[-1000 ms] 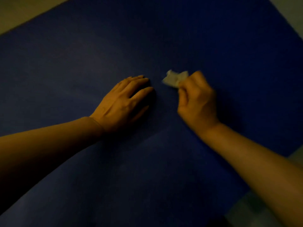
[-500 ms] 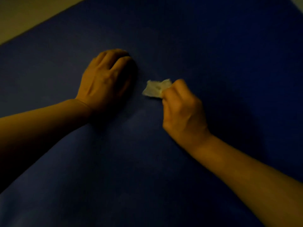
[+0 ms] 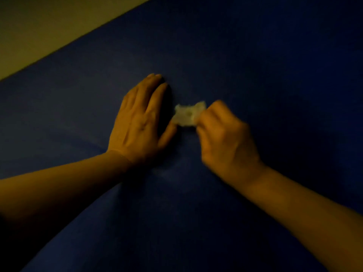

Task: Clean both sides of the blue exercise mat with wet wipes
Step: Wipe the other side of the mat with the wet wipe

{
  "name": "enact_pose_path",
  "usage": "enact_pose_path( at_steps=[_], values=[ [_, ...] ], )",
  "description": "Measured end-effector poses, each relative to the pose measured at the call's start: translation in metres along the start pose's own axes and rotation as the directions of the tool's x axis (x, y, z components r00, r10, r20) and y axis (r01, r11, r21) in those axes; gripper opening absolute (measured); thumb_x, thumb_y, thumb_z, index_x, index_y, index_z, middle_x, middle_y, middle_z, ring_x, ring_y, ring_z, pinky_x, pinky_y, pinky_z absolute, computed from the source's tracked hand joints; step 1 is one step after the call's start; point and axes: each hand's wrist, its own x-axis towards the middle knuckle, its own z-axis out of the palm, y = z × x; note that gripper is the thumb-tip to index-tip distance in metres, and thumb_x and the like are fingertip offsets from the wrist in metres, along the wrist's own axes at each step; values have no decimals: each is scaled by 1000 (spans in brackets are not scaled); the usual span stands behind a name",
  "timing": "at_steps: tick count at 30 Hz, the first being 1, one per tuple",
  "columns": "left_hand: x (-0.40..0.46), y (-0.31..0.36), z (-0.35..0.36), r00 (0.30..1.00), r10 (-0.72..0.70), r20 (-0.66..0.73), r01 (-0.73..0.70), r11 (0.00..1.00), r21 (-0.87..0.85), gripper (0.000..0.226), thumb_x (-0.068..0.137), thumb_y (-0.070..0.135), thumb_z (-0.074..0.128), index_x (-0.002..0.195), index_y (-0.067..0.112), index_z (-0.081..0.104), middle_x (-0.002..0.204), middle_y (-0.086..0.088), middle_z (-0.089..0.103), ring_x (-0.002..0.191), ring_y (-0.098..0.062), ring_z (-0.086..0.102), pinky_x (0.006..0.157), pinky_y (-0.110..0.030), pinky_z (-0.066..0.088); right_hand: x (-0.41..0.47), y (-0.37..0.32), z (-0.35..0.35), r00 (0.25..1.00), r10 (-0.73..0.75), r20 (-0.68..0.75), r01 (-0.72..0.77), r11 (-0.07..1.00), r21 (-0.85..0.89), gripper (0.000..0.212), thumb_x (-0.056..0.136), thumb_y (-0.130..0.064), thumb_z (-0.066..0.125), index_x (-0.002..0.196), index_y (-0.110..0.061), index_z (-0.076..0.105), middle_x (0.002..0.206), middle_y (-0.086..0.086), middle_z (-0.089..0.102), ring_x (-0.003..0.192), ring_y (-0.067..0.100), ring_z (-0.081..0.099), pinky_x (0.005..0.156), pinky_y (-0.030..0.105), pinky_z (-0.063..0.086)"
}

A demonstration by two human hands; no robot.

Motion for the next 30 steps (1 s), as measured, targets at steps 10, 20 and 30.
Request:
enact_pose_path(
  at_steps=[10, 20, 30],
  values=[
    [2, -1, 3, 1000, 8, 14, -9, 998, 56, 70, 92, 44, 44, 141, -6, 40, 148, -24, 37, 141, -36, 30, 117, -48, 21, 18, -17, 17, 999, 18, 29, -19, 999, 38, 9, 84, -2, 52, 80, -4, 59, 86, 13, 55, 66, 27, 54, 58, 41, 49],
    [5, -1, 1, 1000, 12, -8, -12, 999, 48, 68, 92, 43, 43, 139, -6, 41, 146, -25, 40, 139, -37, 33, 116, -47, 23, 72, 5, 17, 973, 169, -157, -179, 983, -50, 19, 86, -5, 44, 90, 2, 62, 96, 20, 57, 76, 35, 58, 69, 32, 45],
    [5, 0, -1, 995, -91, 45, 84, 987, 135, 81, 90, 54, 38, 144, -6, 35, 152, -25, 28, 144, -39, 19, 116, -55, 14, 120, 32, 13, 945, 264, -191, -286, 953, -99, 16, 87, -1, 49, 98, 2, 60, 106, 20, 56, 82, 31, 57, 66, 24, 40]
  ],
)
